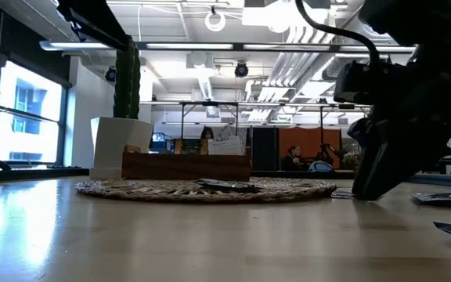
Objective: Pick & Place Tea
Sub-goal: Put the black tea bag into the left section of the wooden organizer
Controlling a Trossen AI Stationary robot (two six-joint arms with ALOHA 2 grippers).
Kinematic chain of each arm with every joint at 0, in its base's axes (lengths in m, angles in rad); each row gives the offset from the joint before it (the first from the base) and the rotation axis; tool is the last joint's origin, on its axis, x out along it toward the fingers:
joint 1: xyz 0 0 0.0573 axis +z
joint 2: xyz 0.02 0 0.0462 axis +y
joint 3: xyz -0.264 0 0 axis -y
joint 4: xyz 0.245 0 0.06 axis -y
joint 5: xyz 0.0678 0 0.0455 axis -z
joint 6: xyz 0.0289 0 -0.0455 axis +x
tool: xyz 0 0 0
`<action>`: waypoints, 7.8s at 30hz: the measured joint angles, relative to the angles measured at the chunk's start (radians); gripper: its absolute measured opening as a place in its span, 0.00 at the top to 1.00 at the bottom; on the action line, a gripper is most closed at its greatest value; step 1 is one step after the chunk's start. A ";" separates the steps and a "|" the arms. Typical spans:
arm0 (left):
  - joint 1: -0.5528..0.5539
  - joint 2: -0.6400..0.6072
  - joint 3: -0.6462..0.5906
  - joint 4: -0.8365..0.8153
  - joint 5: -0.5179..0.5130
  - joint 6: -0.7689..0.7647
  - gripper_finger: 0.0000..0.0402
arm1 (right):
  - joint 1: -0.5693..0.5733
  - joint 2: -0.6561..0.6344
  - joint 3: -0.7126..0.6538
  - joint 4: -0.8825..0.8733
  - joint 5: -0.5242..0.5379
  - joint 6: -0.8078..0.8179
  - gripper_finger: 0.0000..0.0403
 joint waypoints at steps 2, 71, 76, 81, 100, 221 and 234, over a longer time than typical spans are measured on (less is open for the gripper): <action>0.000 0.000 0.000 0.001 -0.008 -0.006 0.63 | 0.000 -0.002 -0.033 0.047 0.011 -0.022 0.61; 0.000 0.013 0.001 0.072 -0.093 0.157 0.63 | -0.623 0.555 0.868 0.417 -0.221 -0.579 0.97; 0.000 0.013 0.001 0.075 -0.092 0.142 0.63 | -0.623 0.555 0.869 0.423 -0.144 -0.583 0.87; 0.000 0.013 0.001 0.067 -0.083 0.110 0.63 | -0.623 0.554 0.869 0.473 -0.108 -0.616 0.79; 0.000 0.031 0.000 -0.027 -0.063 -0.009 0.63 | -0.294 0.251 0.870 -0.160 -0.109 -0.772 0.77; 0.000 0.049 0.001 -0.028 0.152 -0.027 0.63 | -0.195 0.156 0.556 -0.224 0.040 -0.313 0.98; 0.000 0.078 0.001 0.061 0.153 0.022 0.63 | -0.195 0.156 0.557 -0.111 0.051 -0.428 0.83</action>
